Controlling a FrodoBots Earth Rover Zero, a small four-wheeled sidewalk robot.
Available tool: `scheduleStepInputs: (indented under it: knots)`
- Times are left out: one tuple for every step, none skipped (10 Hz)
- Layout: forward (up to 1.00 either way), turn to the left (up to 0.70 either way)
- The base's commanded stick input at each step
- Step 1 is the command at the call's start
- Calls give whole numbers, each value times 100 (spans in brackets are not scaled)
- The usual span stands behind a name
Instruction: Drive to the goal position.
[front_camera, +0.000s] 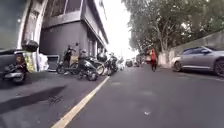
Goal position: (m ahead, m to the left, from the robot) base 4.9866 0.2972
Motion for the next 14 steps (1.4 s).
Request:
scheduleStepInputs:
  knots:
    - [70,0]
    - [70,0]
    - [70,0]
    - [70,0]
    - [70,0]
    - [70,0]
    - [70,0]
    - [70,0]
    - [70,0]
    - [70,0]
    - [70,0]
    - [70,0]
    - [70,0]
    - [70,0]
